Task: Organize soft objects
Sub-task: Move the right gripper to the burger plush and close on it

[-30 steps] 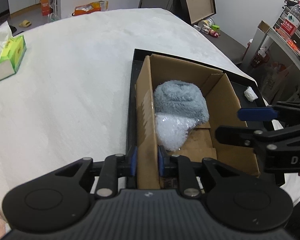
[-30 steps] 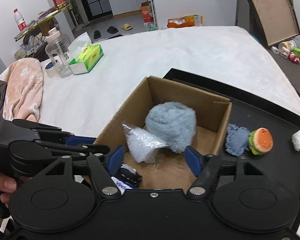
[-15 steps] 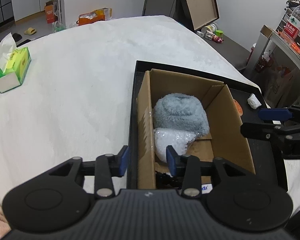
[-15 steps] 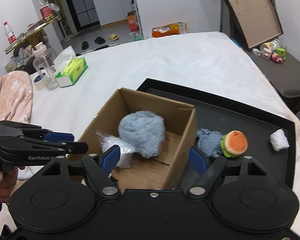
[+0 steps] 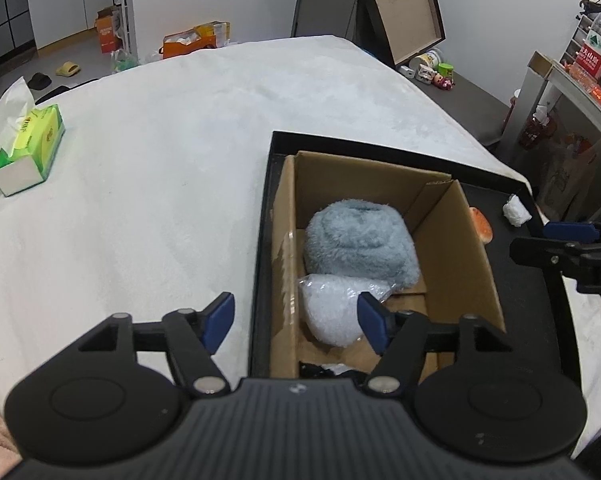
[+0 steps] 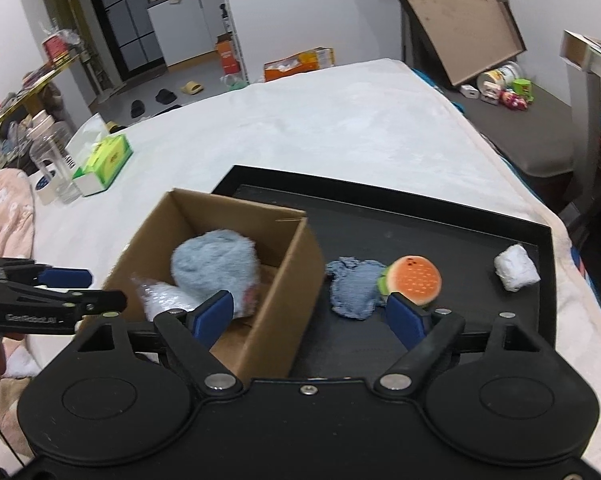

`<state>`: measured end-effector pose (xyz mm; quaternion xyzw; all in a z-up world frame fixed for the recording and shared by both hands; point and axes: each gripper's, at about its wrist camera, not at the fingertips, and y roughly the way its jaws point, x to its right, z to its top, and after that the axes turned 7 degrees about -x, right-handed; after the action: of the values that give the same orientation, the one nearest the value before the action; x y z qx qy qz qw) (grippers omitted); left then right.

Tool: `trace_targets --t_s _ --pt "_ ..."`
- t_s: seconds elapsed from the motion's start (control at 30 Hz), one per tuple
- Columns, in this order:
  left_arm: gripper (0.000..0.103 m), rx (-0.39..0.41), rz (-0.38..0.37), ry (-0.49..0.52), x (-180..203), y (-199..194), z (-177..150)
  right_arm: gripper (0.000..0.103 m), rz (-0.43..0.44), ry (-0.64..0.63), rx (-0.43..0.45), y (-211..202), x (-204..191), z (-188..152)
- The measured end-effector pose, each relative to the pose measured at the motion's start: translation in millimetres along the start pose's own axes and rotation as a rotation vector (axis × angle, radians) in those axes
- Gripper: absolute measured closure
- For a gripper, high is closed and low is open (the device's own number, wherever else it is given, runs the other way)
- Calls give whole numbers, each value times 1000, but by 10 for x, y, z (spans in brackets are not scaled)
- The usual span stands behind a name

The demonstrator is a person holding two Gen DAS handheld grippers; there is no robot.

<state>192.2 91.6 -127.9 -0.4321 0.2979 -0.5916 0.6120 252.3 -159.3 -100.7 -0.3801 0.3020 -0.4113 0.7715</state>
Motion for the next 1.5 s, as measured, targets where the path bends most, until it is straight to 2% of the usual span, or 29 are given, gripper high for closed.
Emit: trace_targets --t_s 0.1,0.2,0.3,0.63,0.9,1.33,1.37,1.43,1.5 --pt "26 9 -12 1 39 3 26 16 -10 19 4 44 99 1" --pt "24 15 13 14 85 23 45 14 -19 35 5 98 199 -6" --pt "24 8 24 6 92 60 68 11 -25 57 6 160 301 -7" --pt "24 -2 58 4 131 149 154 11 -30 101 -13 409 591 -7" --pt "24 -5 63 7 161 207 199 12 -40 113 -29 626 725 8" --pt "24 -20 80 9 144 295 221 21 -65 117 -63 923 833 57" --pt "24 -21 79 8 142 299 222 22 -71 115 -70 950 838 63" --pt "24 -19 79 8 137 301 219 32 -77 113 -87 999 857 71" --pt "24 -20 80 8 133 305 218 59 -70 114 -105 1022 874 68"
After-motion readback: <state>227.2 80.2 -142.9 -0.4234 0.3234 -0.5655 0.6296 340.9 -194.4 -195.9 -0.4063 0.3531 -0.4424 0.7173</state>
